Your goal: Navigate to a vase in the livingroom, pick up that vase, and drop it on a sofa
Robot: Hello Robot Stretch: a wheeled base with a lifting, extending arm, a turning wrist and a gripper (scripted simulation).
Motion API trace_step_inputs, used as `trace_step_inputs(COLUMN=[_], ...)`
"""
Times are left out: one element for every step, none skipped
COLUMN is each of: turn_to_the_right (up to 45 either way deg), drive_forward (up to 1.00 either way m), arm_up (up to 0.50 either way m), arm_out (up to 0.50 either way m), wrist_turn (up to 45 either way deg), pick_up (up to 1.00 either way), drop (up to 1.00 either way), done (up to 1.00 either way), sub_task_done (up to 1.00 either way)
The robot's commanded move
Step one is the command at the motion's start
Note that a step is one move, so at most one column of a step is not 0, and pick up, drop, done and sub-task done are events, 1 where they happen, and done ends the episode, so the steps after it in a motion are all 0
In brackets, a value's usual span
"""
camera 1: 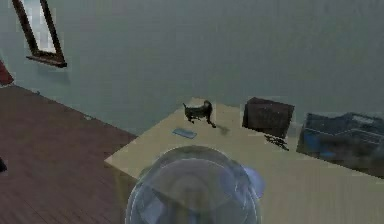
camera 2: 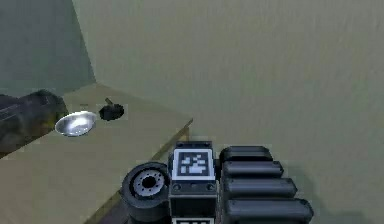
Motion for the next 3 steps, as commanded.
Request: trace_step_inputs(turn_to_the_right=[-45.0,-12.0,0.0], drive_forward=[0.0,0.0,1.0], arm_up=[0.0,0.0,0.0], arm_out=[0.0,0.0,0.0], wrist_turn=[0.0,0.0,0.0], pick_up=[0.0,0.0,0.0], drop=[0.0,0.0,0.0], done=[0.0,0.0,0.0], sub_task_done=[0.0,0.0,0.0])
